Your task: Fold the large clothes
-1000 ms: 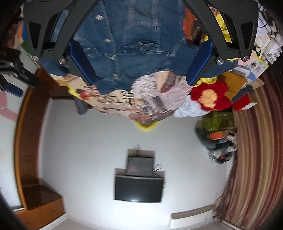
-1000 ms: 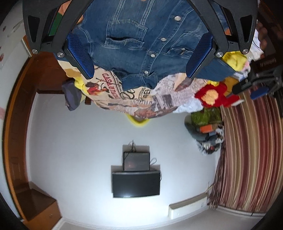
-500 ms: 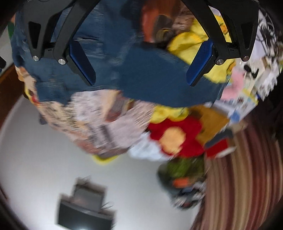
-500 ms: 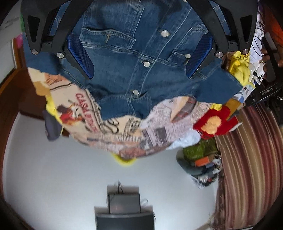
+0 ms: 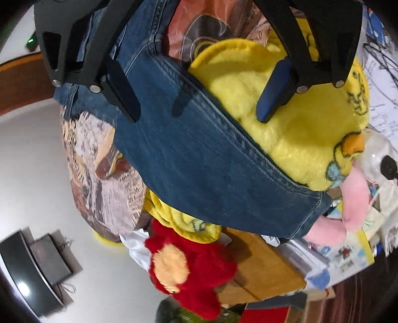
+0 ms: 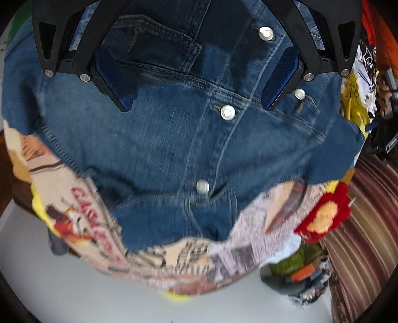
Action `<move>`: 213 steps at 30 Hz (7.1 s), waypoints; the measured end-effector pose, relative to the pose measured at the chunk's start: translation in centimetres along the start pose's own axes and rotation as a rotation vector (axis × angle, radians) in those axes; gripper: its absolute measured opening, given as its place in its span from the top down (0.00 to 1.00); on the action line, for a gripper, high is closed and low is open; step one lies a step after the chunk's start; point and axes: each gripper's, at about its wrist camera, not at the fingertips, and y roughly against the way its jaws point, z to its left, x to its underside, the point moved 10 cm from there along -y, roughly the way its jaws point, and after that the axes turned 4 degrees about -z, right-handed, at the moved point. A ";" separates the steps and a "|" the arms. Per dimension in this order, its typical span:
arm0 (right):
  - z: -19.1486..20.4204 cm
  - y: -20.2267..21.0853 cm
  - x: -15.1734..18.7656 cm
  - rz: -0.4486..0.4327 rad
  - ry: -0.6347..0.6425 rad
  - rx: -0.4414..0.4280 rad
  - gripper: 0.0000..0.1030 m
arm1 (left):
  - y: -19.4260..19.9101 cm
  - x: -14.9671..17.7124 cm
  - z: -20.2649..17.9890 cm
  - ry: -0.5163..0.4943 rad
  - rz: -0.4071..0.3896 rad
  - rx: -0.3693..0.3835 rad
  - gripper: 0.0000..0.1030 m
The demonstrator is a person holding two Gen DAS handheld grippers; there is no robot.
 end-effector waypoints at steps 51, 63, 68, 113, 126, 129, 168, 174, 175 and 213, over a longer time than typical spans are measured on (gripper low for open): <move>-8.1 11.7 3.2 -0.129 -0.117 0.049 0.00 | -6.2 27.8 -30.8 -0.966 0.235 0.174 0.93; -6.4 9.3 2.6 -0.098 -0.108 0.016 0.00 | -2.5 17.1 -26.9 -0.682 0.148 0.181 0.34; -5.1 8.3 2.3 -0.084 -0.083 0.007 0.00 | -5.6 13.7 -21.8 -0.497 0.228 0.151 0.34; -14.4 14.1 4.4 -0.185 -0.252 0.021 0.00 | 0.6 29.9 -46.4 -1.100 0.210 0.432 0.89; -12.5 6.2 3.1 -0.011 -0.321 -0.091 0.01 | -2.5 17.2 -33.3 -0.950 0.074 0.132 0.41; -12.5 3.6 3.4 0.046 -0.341 -0.093 0.05 | -3.2 14.3 -28.3 -0.901 0.069 0.042 0.41; -14.9 3.8 4.4 0.011 -0.115 0.153 0.74 | -9.6 20.4 -20.9 -0.858 0.275 -0.016 0.21; -15.4 3.7 5.6 0.068 -0.035 0.256 0.28 | -9.4 19.9 -20.1 -0.846 0.264 -0.034 0.16; -15.6 4.0 5.7 0.063 -0.018 0.281 0.24 | -9.2 19.8 -20.1 -0.856 0.257 -0.043 0.16; -38.1 12.9 16.7 -0.028 -0.883 0.120 0.21 | -10.7 32.4 -40.2 -1.152 0.272 0.177 0.15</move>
